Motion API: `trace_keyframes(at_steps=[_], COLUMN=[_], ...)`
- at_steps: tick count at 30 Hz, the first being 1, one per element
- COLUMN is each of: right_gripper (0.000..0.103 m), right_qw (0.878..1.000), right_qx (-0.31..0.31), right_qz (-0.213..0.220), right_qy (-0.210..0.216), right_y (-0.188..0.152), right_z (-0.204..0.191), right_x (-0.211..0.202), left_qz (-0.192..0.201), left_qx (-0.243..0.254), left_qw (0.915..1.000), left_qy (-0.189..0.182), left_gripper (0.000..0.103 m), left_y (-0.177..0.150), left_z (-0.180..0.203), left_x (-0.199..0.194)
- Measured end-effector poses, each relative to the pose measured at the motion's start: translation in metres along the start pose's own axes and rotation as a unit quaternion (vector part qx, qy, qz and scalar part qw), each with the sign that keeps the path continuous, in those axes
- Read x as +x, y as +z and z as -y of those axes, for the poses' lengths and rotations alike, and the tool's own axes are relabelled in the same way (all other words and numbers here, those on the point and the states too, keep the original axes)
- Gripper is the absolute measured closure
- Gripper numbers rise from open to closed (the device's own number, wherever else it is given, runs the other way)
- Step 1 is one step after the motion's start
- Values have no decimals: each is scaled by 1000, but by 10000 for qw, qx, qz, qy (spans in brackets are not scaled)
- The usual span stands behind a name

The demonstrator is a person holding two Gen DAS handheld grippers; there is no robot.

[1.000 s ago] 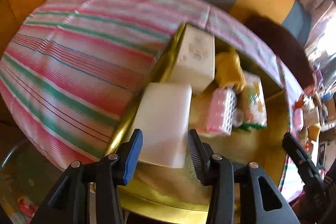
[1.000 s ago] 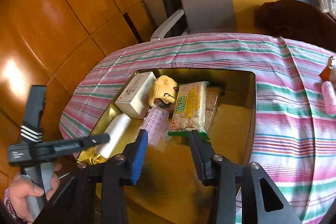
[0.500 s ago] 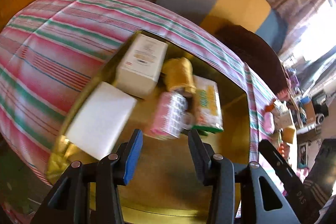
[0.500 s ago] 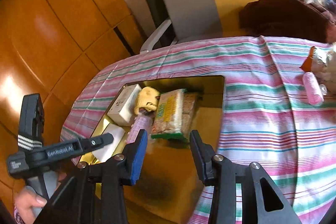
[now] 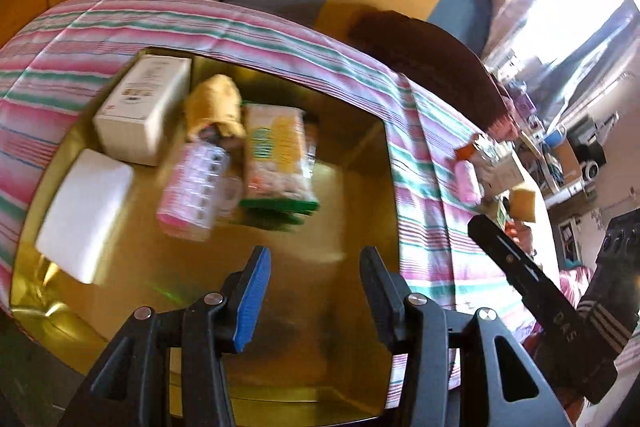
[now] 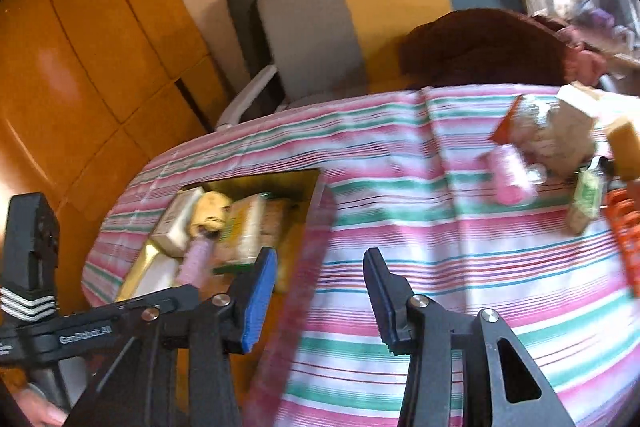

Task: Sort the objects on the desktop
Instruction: 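Move both open tools from the gold tray back to the pile, then grasp the orange plastic rack with the right tool while the left tool grasps the green box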

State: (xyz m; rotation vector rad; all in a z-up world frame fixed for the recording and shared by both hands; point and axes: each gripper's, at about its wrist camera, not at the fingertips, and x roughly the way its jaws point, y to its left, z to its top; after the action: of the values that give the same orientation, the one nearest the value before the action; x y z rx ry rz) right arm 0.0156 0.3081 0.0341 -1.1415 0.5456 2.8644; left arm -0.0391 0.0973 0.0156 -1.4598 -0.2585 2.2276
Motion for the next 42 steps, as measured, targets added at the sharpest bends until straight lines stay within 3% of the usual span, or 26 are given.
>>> trace_keyframes(at_steps=[13, 28, 32, 34, 42], right_gripper=[54, 52, 35, 33, 35], right_qw=[9957, 9834, 9750, 9711, 9784], right_qx=[366, 606, 368, 228, 448], right_qz=[225, 261, 507, 445, -9], right_qy=[-819, -1690, -2134, -2332, -2016], right_y=[-4, -31, -19, -12, -10], right_z=[94, 199, 228, 244, 291], right_x=[-34, -60, -67, -63, -36], left_qz=[-491, -986, -1074, -1094, -1207], left_qx=[827, 1881, 2119, 2260, 2540], left_qw=[9952, 9761, 9699, 9666, 9578], left_qy=[-155, -452, -539, -519, -588], left_gripper=[55, 54, 54, 54, 53], left_y=[-13, -43, -51, -53, -45], left_z=[82, 168, 187, 195, 232], left_x=[38, 80, 91, 96, 124])
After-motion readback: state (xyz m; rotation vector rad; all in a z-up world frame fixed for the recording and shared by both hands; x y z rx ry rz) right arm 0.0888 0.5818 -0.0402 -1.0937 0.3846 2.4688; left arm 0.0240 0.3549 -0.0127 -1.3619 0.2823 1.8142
